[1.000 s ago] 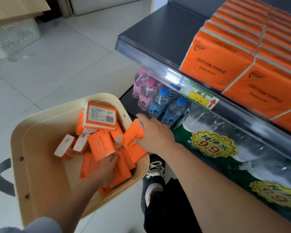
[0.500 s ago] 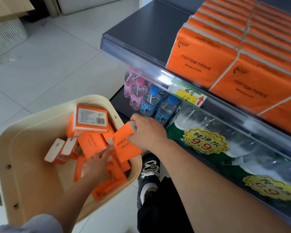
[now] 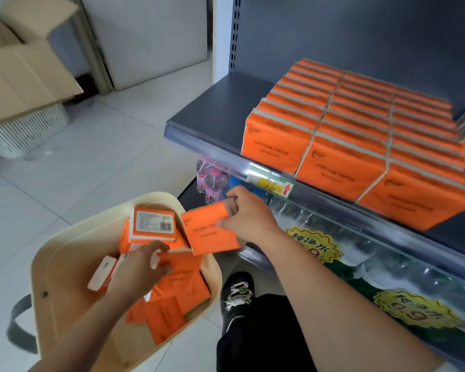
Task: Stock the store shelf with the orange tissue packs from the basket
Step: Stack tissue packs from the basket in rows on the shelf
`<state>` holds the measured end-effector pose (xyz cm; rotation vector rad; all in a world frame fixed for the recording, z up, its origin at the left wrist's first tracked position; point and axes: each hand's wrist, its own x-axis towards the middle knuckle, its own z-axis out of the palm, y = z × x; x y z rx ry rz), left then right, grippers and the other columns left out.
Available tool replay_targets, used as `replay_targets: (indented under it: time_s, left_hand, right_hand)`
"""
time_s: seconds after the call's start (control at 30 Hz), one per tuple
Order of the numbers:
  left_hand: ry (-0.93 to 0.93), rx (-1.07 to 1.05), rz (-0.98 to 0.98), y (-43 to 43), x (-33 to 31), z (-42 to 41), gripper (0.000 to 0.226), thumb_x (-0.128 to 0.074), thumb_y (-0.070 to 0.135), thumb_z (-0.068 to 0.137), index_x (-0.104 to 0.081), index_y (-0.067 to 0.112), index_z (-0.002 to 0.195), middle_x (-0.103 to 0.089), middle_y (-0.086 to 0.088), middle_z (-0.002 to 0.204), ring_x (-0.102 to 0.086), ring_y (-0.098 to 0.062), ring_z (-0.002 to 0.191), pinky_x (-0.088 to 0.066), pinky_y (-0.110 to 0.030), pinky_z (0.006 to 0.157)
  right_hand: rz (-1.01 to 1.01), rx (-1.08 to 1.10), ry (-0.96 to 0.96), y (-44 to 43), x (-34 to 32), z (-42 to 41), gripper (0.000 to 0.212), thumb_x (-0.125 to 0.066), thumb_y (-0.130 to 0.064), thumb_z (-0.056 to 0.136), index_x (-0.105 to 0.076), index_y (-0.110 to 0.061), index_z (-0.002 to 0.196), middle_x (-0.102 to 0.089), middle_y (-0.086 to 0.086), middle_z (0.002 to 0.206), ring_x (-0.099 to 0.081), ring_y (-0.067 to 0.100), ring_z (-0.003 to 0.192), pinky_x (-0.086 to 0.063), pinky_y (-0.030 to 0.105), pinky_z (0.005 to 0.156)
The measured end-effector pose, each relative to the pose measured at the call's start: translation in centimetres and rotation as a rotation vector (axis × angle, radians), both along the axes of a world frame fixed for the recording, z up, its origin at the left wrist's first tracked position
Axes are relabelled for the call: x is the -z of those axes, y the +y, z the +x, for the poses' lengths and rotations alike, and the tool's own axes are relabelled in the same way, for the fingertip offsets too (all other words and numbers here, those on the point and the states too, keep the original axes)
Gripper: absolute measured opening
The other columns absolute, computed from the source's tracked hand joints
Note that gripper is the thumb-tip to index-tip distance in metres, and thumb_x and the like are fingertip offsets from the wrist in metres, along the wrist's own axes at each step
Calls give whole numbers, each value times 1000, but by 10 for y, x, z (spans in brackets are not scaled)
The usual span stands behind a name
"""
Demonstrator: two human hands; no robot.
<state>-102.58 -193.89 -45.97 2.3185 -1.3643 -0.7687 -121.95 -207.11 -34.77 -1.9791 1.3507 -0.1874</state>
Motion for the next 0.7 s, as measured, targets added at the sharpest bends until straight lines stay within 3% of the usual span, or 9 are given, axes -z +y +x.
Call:
replay_targets:
  time_s: [0.1,0.2,0.37,0.43,0.57,0.7]
  left_hand:
    - [75,-43,-199,-11,-50,-7,34,-77,19,76,-58,30,101,-63,-3,91,-57,-23,74,-40,-31,62]
    - [161,-45,-315,-21,-87,-20,37,-79,15,72,-58,32,96,-65,-6,90,-61,-23,76,-46,-34,69]
    - [316,-6,-407,-31,-135,-59,42,-77,37,60,-60,32,99,-66,-1,90,-65,-23,79,-52,-38,73]
    - [370,26,-439,-35,-153,-81,40,-79,32,61,-59,32,96,-66,0,91,-65,-23,80,-52,-34,69]
    - [514,81,-470,-46,-183,-128,48,-77,28,56,-62,18,100,-67,-3,86,-66,-21,76,-51,-28,62]
    - [581,192,-474,-59,-199,-173,44,-84,15,63,-61,9,100,-69,-3,85,-67,-21,78,-51,-27,62]
  right_hand:
    - [-55,58,-141,5,-27,-21,49,-78,-25,77,-51,-24,118,-53,-7,100,-56,15,100,-47,35,89]
    - [-83,129,-307,11,-53,-49,43,-79,-18,75,-56,-25,110,-55,-13,86,-54,5,82,-47,32,85]
    - [-139,190,-440,17,-99,-111,47,-82,-20,73,-57,-32,111,-61,-3,111,-58,14,101,-48,39,93]
    - [-165,200,-487,21,-119,-140,46,-81,-18,74,-57,-32,110,-61,-2,112,-58,14,97,-50,34,89]
    - [-214,250,-620,27,-154,-200,44,-76,-6,78,-55,-24,113,-59,-6,94,-53,5,76,-45,9,64]
    - [-249,343,-682,24,-168,-257,45,-74,-4,79,-54,-23,114,-63,-8,87,-55,3,72,-47,12,62]
